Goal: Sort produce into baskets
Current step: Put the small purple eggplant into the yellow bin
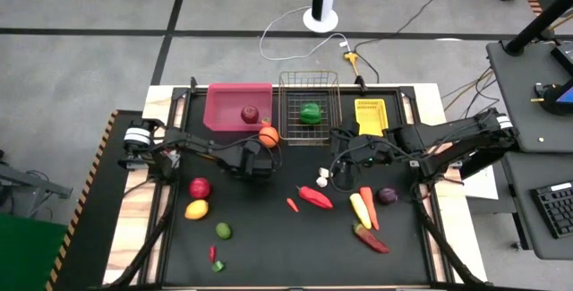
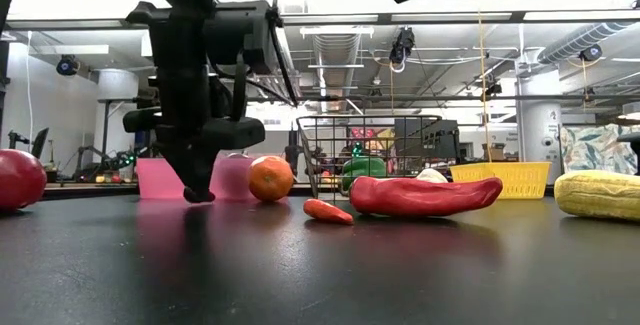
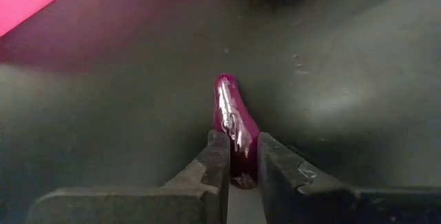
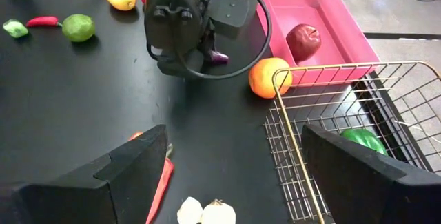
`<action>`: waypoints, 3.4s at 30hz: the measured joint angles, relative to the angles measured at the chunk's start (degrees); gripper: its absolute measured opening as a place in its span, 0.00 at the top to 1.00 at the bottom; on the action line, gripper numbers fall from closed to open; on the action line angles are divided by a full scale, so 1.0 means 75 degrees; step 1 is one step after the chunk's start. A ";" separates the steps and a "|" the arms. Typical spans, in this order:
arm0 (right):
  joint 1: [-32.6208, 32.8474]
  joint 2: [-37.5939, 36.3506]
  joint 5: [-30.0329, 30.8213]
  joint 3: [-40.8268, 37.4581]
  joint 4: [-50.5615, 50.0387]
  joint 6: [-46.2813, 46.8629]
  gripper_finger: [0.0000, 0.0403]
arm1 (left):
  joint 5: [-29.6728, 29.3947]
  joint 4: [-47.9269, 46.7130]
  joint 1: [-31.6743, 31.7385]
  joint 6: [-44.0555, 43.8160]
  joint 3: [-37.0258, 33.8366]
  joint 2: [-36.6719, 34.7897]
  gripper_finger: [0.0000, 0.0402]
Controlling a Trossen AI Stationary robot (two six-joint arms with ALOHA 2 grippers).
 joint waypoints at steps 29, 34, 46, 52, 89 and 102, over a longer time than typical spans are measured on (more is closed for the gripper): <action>0.0134 0.0370 -0.2753 -0.4132 1.0942 -0.1592 0.19 | -0.0985 0.6774 -0.2514 0.7558 -0.0147 -0.2686 0.91; 0.0131 0.0958 -0.3034 -0.4140 1.1747 -0.1602 0.20 | -0.0441 0.8485 -0.2499 0.8803 -0.0149 -0.2031 0.91; 0.0134 0.1480 -0.3684 -0.4130 1.2735 -0.1727 0.33 | 0.0044 0.9374 -0.2514 0.9360 -0.0149 -0.1625 0.91; 0.0134 0.1472 -0.3689 -0.4130 1.2732 -0.1722 0.43 | 0.0047 0.9373 -0.2514 0.9398 -0.0149 -0.1684 0.91; -0.0516 0.0090 -0.2327 -0.4083 0.9605 -0.0003 0.87 | -0.1043 0.6401 -0.2511 0.7663 -0.0131 -0.2088 0.52; -0.2561 -0.0720 0.2162 -0.1299 0.0115 0.1348 0.87 | -0.1040 0.5818 -0.2511 0.6702 -0.0131 -0.2097 0.51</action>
